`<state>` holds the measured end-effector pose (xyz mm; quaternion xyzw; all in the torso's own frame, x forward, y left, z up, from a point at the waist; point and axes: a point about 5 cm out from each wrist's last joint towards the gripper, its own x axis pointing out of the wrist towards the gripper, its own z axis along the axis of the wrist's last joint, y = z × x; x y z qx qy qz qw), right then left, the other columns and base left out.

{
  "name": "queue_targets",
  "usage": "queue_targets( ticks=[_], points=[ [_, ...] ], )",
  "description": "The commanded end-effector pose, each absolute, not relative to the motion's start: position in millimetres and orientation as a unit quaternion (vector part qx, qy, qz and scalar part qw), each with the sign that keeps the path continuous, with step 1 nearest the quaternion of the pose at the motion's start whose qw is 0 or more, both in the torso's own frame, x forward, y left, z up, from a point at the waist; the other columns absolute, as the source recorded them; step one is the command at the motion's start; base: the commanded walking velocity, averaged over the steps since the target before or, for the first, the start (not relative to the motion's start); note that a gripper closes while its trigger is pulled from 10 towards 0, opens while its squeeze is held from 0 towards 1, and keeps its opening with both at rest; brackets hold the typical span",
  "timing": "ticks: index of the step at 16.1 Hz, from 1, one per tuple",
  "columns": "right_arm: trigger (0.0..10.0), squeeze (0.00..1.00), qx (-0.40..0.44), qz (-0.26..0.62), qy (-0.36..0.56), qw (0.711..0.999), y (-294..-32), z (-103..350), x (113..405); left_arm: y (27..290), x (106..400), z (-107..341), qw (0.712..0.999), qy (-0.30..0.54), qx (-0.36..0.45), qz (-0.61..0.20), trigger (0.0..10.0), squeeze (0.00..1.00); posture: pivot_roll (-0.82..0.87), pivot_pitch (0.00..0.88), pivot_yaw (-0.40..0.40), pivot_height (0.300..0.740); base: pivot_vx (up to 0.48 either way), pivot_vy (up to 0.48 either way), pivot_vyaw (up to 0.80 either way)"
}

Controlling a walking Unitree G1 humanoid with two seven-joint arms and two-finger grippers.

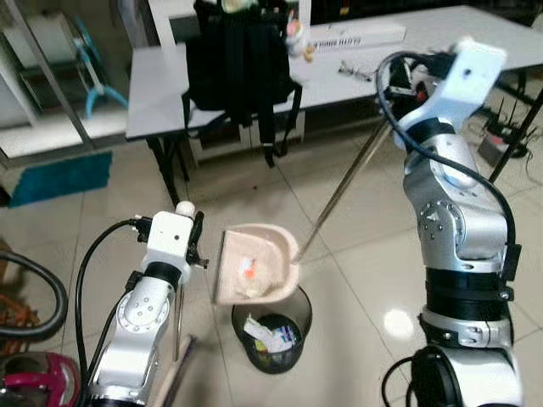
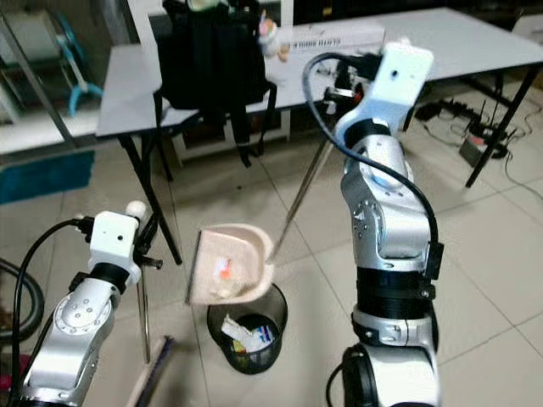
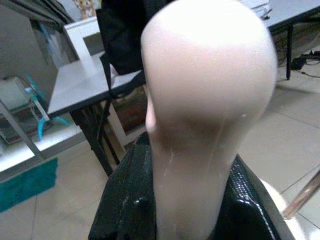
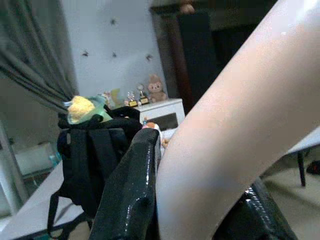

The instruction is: Sweep floor

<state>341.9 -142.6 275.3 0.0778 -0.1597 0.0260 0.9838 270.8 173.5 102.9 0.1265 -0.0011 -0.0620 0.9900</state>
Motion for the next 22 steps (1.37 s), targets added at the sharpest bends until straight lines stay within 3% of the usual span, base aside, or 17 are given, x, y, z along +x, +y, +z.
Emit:
queue_targets(
  ticks=[1,8,13,16,22],
  points=[
    [10.0,0.00,0.045,0.025,-0.198,0.979,-143,287,338,177,272,106,0.989,-0.011,0.135,-0.058,10.0,0.00,-0.06,0.000,0.075,0.740,0.000,0.000,0.00],
    [10.0,0.00,-0.044,0.099,-0.234,0.966,-109,278,326,177,273,106,0.989,-0.014,0.137,-0.061,10.0,0.00,-0.05,0.000,0.073,0.740,0.000,0.000,0.00],
    [10.0,0.00,-0.126,0.209,-0.296,0.923,-59,267,301,176,275,108,0.988,-0.019,0.140,-0.062,10.0,0.00,-0.05,0.000,0.072,0.740,0.000,0.000,0.00],
    [10.0,0.00,-0.125,0.252,-0.301,0.911,-43,259,291,176,275,108,0.988,-0.020,0.141,-0.062,10.0,0.00,-0.05,0.000,0.073,0.740,0.000,0.000,0.00],
    [10.0,0.00,-0.201,0.339,-0.313,0.864,-19,240,274,175,276,108,0.988,-0.020,0.142,-0.064,10.0,0.00,-0.05,0.000,0.073,0.740,0.000,0.000,0.00]
  ],
)
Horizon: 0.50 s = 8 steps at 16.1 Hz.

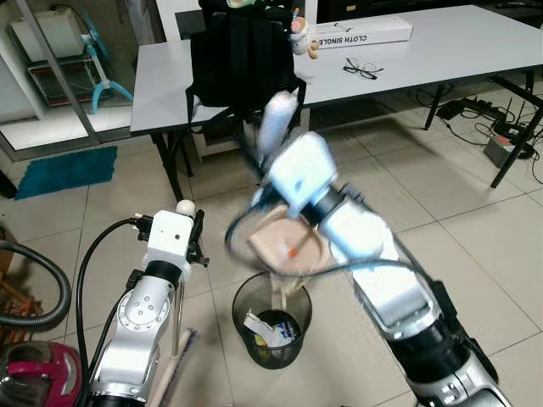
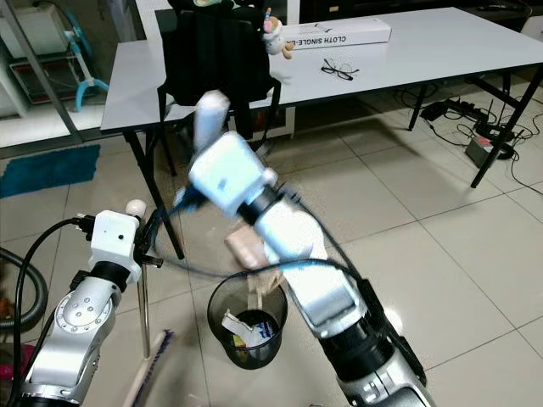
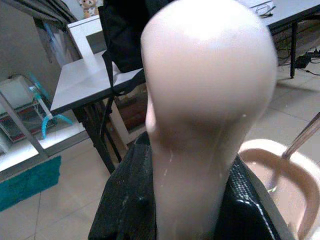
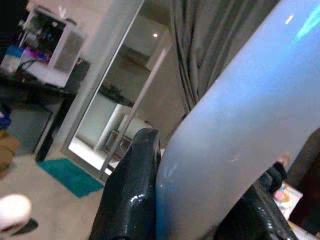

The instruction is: Sweep floor

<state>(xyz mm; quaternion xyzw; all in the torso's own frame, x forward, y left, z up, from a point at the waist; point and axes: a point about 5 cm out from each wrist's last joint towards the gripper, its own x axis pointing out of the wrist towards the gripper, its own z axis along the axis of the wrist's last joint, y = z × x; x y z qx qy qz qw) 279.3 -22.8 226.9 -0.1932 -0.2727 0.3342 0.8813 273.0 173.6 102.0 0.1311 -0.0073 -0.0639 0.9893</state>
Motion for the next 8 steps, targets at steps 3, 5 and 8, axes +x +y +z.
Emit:
queue_targets(
  ticks=[3,5,8],
  points=[
    [10.0,0.00,-0.206,0.349,-0.321,0.856,-17,239,271,175,276,108,0.988,-0.021,0.142,-0.064,10.0,0.00,-0.05,0.000,0.074,0.740,0.000,0.000,0.00],
    [10.0,0.00,-0.210,0.360,-0.321,0.850,-13,237,268,175,276,108,0.988,-0.021,0.142,-0.065,10.0,0.00,-0.05,0.000,0.074,0.740,0.000,0.000,0.00],
    [10.0,0.00,-0.226,0.313,-0.320,0.865,-26,241,279,175,276,107,0.988,-0.019,0.140,-0.065,10.0,0.00,-0.05,0.000,0.076,0.740,0.000,0.000,0.00]
  ],
)
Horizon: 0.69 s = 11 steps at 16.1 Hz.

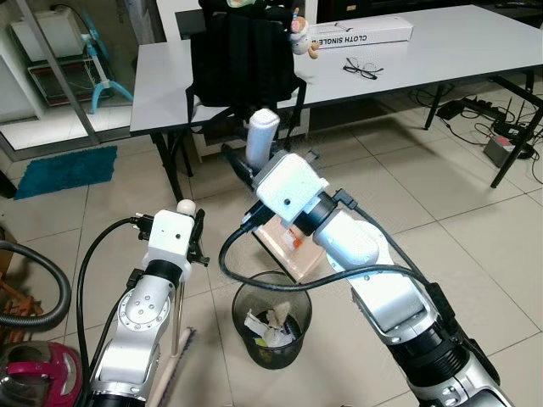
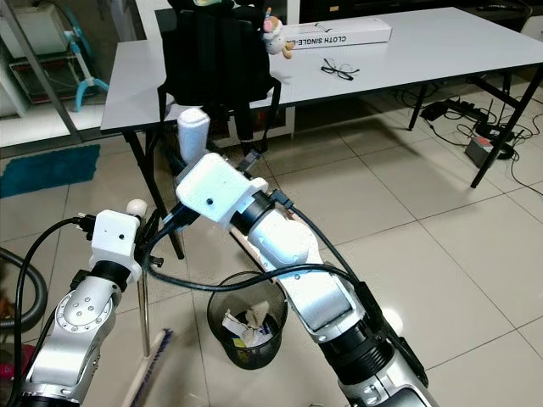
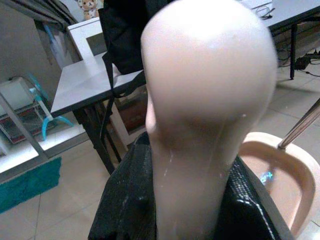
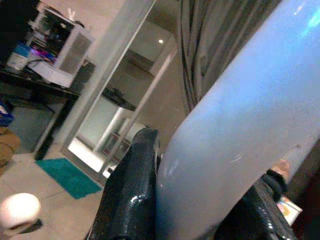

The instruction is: Sweep floor

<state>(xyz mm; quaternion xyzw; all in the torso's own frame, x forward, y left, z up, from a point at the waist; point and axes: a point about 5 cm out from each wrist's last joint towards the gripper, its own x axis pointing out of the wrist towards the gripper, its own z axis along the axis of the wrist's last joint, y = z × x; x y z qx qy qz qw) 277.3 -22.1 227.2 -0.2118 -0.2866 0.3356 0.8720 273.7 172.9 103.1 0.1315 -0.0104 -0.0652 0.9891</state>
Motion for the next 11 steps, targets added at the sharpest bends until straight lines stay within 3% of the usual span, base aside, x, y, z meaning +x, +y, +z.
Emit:
queue_targets(
  ticks=[1,5,6,8,11],
  points=[
    [10.0,0.00,-0.231,0.288,-0.321,0.872,-33,245,283,175,276,107,0.988,-0.017,0.140,-0.067,10.0,0.00,-0.05,0.000,0.077,0.740,0.000,0.000,0.00],
    [10.0,0.00,-0.234,0.095,-0.266,0.930,-98,262,316,170,275,100,0.986,0.005,0.136,-0.098,10.0,0.00,-0.07,0.000,0.078,0.740,0.000,0.000,0.00],
    [10.0,0.00,-0.203,0.035,-0.237,0.949,-121,259,321,164,272,96,0.982,0.019,0.127,-0.140,10.0,0.00,-0.07,0.000,0.077,0.740,0.000,0.000,-0.80],
    [10.0,0.00,-0.214,-0.032,-0.214,0.953,-151,253,323,157,264,86,0.968,0.050,0.126,-0.210,10.0,0.00,-0.07,0.000,0.077,0.740,0.000,0.000,-0.80],
    [10.0,0.00,-0.223,-0.072,-0.183,0.955,-172,242,321,158,257,82,0.954,0.076,0.117,-0.266,10.0,0.00,-0.07,0.000,0.078,0.740,0.000,0.000,-0.80]
  ],
)
